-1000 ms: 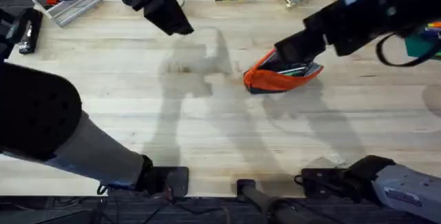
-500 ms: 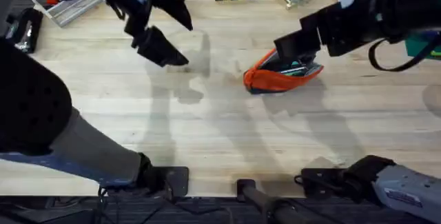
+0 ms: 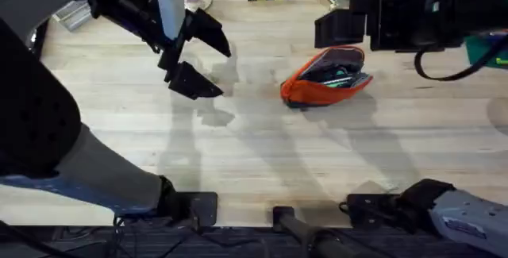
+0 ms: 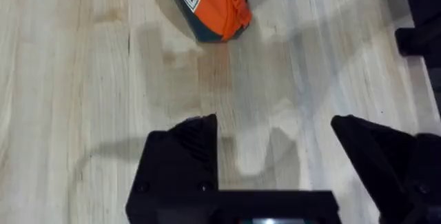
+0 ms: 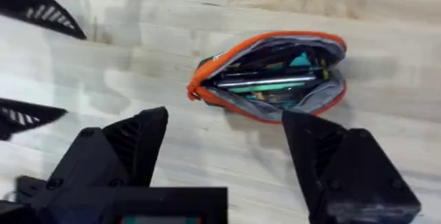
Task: Unzip the bag, pick up the pens from the table one at a time and place them inside, then zip the bag closed.
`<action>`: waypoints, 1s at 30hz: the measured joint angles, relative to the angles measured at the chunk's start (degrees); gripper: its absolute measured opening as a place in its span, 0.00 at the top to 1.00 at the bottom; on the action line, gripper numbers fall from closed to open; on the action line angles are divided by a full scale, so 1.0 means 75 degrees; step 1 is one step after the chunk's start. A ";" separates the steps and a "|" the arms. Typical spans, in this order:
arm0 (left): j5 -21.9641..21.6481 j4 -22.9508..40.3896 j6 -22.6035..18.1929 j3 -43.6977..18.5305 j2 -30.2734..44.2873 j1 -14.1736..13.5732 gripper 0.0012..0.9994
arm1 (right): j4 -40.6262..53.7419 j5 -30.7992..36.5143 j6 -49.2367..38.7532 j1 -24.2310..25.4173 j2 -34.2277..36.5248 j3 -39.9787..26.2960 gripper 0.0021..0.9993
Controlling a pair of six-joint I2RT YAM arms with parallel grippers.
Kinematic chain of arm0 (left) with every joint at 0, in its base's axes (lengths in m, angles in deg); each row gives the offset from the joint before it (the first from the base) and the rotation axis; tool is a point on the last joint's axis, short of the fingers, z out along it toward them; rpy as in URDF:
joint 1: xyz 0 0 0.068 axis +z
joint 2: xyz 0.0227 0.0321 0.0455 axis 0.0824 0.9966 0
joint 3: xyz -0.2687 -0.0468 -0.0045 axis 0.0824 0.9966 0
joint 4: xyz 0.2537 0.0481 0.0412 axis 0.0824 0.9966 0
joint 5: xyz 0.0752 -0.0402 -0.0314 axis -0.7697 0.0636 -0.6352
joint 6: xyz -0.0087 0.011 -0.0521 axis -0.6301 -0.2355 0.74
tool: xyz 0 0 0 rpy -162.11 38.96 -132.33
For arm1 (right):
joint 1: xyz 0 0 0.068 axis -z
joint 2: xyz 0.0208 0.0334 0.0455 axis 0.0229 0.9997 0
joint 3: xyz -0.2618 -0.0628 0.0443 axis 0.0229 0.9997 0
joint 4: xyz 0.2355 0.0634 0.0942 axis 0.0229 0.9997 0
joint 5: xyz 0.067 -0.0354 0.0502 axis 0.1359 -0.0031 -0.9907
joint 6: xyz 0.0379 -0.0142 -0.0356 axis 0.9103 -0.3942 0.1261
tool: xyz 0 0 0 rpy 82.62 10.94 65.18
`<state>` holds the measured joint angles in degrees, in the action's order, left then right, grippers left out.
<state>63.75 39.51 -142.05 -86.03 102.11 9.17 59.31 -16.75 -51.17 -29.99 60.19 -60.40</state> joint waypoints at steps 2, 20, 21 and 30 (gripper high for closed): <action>0.0043 -0.0004 -0.0065 0.0000 0.0000 -0.0003 0.00 | -0.0011 0.0003 0.0359 -0.0093 0.0000 0.0014 0.00; 0.0156 -0.0007 -0.0172 0.0003 0.0000 0.0000 0.00 | 0.0794 0.2941 0.4075 -0.4155 -0.0405 0.0313 0.00; 0.0156 -0.0007 -0.0172 0.0003 0.0000 0.0000 0.00 | 0.0785 0.3148 0.4221 -0.4397 -0.0411 0.0335 0.00; 0.0156 -0.0007 -0.0172 0.0003 0.0000 0.0000 0.00 | 0.0748 0.4322 0.5539 -0.5521 -0.0411 0.1210 0.00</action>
<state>64.92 39.46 -143.34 -86.01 102.11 9.17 64.92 15.67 -9.63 -71.40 57.11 -51.33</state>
